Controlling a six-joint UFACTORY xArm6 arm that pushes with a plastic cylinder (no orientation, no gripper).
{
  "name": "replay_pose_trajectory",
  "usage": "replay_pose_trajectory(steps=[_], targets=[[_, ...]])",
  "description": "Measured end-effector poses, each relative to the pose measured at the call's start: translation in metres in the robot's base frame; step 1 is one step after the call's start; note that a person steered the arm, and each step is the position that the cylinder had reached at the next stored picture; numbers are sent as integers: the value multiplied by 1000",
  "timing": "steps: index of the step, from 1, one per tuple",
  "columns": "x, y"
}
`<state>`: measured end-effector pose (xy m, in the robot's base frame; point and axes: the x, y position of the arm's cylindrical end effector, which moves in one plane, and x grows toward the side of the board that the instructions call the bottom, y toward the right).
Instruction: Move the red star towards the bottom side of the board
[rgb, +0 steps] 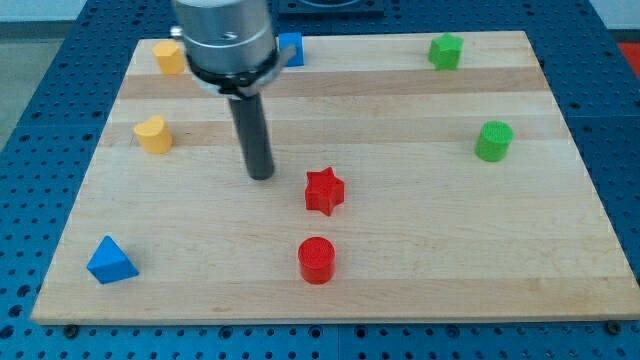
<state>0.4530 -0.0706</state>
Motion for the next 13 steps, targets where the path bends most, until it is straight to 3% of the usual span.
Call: replay_pose_trajectory(steps=[4,7,9,13], targets=[[27,28],[17,124],[6,127],[53,139]])
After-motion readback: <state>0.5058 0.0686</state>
